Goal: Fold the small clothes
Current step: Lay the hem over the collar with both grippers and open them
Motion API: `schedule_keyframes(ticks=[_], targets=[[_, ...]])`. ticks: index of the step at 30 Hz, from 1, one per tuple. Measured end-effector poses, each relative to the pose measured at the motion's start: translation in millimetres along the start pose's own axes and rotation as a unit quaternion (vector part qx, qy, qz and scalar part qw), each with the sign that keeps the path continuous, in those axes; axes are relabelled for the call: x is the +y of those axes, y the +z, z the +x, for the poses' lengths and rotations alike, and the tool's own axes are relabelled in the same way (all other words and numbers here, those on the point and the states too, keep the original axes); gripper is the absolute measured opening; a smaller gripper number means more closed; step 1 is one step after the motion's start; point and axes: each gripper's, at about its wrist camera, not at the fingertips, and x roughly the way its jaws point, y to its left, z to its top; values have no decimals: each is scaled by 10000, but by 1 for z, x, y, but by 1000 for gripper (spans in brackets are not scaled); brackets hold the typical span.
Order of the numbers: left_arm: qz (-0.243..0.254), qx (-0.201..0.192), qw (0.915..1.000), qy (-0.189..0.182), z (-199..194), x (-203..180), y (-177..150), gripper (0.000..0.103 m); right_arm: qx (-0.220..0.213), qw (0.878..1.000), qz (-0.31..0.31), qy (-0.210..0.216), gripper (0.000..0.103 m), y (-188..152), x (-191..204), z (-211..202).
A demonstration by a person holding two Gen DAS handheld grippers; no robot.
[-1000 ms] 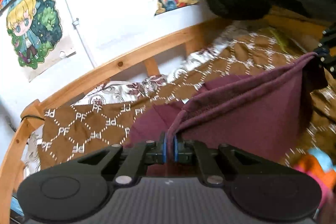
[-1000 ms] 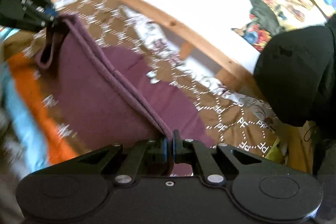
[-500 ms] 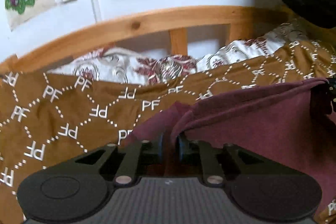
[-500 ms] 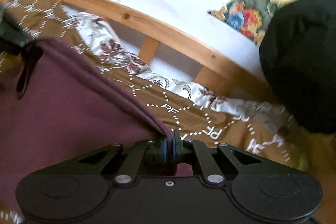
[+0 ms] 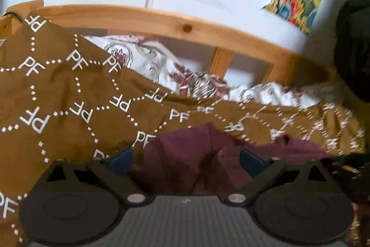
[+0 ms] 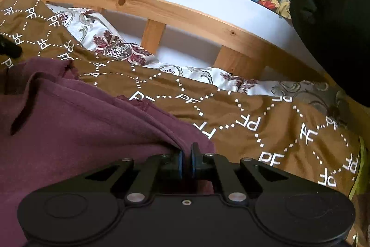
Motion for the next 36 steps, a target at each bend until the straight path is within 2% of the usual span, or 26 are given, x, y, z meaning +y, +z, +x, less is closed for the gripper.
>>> schedule_keyframes(ticks=[2,5,7,8,10,11,13,15,17,20,21,22,23,24,25,26,27,28,29,30,31,34,36], targets=[[274,-68,9996,-87,-14,-5,-3,102,61,9999,108,50,9,-1,-2,2],[1106,-23,9938,-92,-31,-24,-19,102,61,9993,329,138,29,-1,-7,0],[1850,11,9827,-91,-32,-42,-32,102,49,9980,589,243,53,-2,-15,-5],[2185,32,9758,-58,-32,-50,-39,102,33,9971,707,274,59,-2,-20,-7],[2918,63,9564,56,-27,-69,-56,102,6,9942,981,431,74,-4,-30,-14],[3167,89,9484,137,-23,-76,-62,102,4,9929,1081,497,77,-5,-34,-17],[3436,205,9385,289,-12,-86,-73,101,17,9908,1210,613,83,-8,-39,-21],[3449,377,9370,398,0,-87,-78,97,50,9908,1191,635,83,-11,-38,-22],[3335,523,9397,554,9,-83,-78,89,123,9919,1080,654,82,-13,-34,-19],[3261,553,9401,831,14,-75,-77,74,224,9935,797,779,81,-14,-24,-13],[3236,554,9405,875,14,-73,-77,65,307,9938,652,848,81,-14,-19,-11],[3185,575,9420,885,14,-71,-76,51,377,9938,527,901,81,-16,-16,-10],[3123,610,9440,873,15,-70,-75,42,420,9943,387,906,81,-17,-11,-10],[3043,647,9465,856,15,-68,-73,20,471,9946,230,894,80,-20,-5,-8],[2894,639,9514,838,15,-66,-71,6,513,9948,113,876,76,-22,0,-7],[2735,557,9569,797,12,-63,-68,5,517,9951,22,837,72,-23,4,-6],[2548,452,9629,764,8,-60,-65,3,482,9957,-19,796,61,-24,7,-6],[2387,367,9672,788,8,-57,-59,2,438,9961,-21,767,45,-24,8,-6],[2224,267,9710,829,5,-54,-55,2,394,9966,0,724,35,-22,9,-6],[2037,163,9752,855,3,-49,-51,2,339,9971,43,677,17,-20,7,-7],[1780,59,9802,860,-1,-43,-45,1,264,9977,119,607,7,-18,5,-8],[1085,-146,9907,809,-6,-24,-32,1,-49,9989,384,274,2,-12,-7,-15],[765,-232,9935,812,-6,-14,-27,1,-249,9984,508,-8,1,-10,-15,-20]])
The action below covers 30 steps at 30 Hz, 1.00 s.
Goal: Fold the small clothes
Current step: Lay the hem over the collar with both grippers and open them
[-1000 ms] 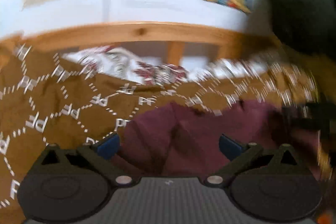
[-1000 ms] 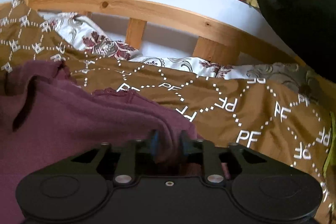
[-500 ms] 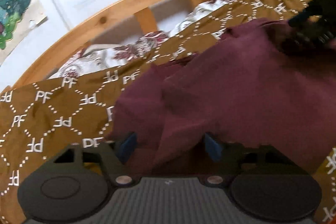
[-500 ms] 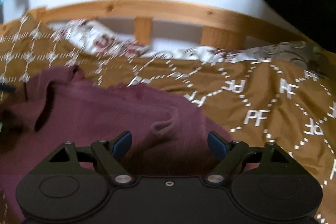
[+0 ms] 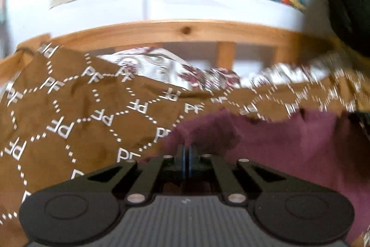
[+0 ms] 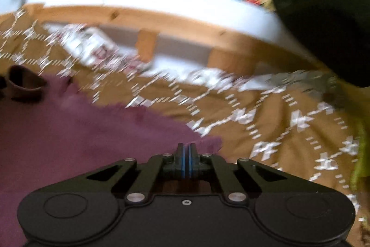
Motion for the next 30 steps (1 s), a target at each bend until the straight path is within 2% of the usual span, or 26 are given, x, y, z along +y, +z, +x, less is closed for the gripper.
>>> schedule_keyframes(ticks=[4,7,9,11,12,15,17,20,22,24,27,30], targets=[[-184,15,9998,-11,14,9,0,1,-197,9989,249,-344,1,1,-17,-2],[-257,268,9993,100,33,12,-2,1,-192,9981,263,-527,1,0,-22,3],[-626,312,9975,20,34,20,-4,1,-129,9978,243,-605,1,-2,-23,6],[-1085,68,9936,-304,24,29,-3,1,-146,9972,325,-658,1,-5,-24,5],[-1139,-86,9928,-361,18,30,0,1,-234,9969,361,-653,1,-5,-23,1],[-1077,-513,9924,-286,6,29,3,1,-668,9949,127,-743,1,0,-17,-16],[-1167,-610,9910,-256,4,30,1,1,-866,9925,16,-861,1,1,-12,-21],[-1030,-299,9942,-71,15,28,1,1,-923,9910,39,-967,1,2,-15,-22],[-966,-67,9953,103,24,27,-2,1,-751,9923,85,-979,1,1,-18,-17],[-1130,-5,9936,52,26,30,-6,1,-509,9935,127,-1009,1,-2,-20,-10],[-1416,-407,9889,-210,13,36,-5,1,-466,9928,224,-1077,1,-8,-19,-12],[-1215,-952,9878,-196,-5,31,-4,1,-869,9894,5,-1167,1,-6,-10,-27]])
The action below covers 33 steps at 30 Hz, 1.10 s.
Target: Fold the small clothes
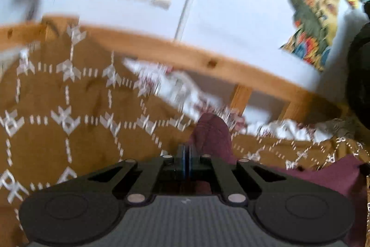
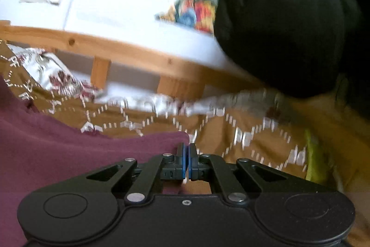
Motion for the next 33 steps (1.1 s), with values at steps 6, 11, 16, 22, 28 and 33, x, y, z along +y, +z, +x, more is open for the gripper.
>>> schedule_keyframes(ticks=[6,11,16,22,28,33], targets=[[259,49,9995,162,2,-9,-1,1,-637,9969,-386,-265,1,6,8,-15],[215,863,9948,495,33,-4,-12,2,131,9994,-308,-59,1,-6,10,10],[404,1230,9896,630,45,-5,-20,5,804,9966,-172,49,1,-20,11,31],[403,1388,9864,782,46,-3,-20,31,1207,9923,225,179,2,-30,6,39],[149,913,9931,719,16,0,-3,90,1307,9892,498,440,36,-30,-4,27],[-127,748,9944,738,-16,6,4,102,1136,9916,179,599,74,-24,3,0]])
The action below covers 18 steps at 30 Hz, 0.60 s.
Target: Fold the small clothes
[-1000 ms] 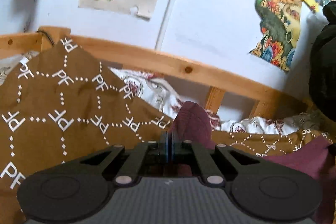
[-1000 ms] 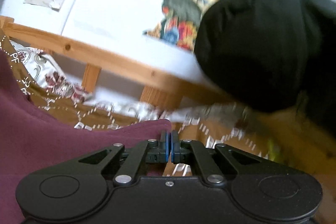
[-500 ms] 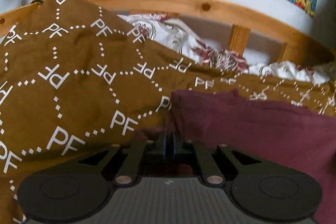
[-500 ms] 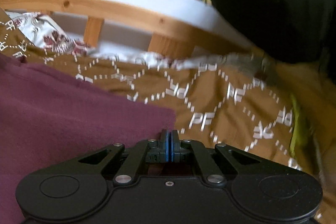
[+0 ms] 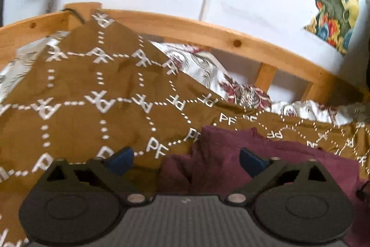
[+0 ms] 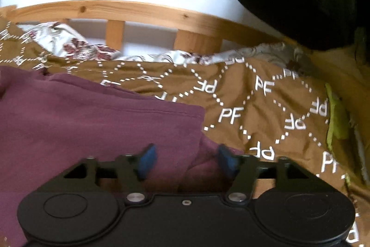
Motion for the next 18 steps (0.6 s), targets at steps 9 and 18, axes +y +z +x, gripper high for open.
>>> schedule_keyframes(ticks=[9,18], targets=[[-502,346,9970,483,-55,38,-19,102,284,9995,-126,-99,98,-11,10,-46],[-84,506,9962,698,-77,28,-36,102,1058,9928,569,-23,102,-31,-4,-61]])
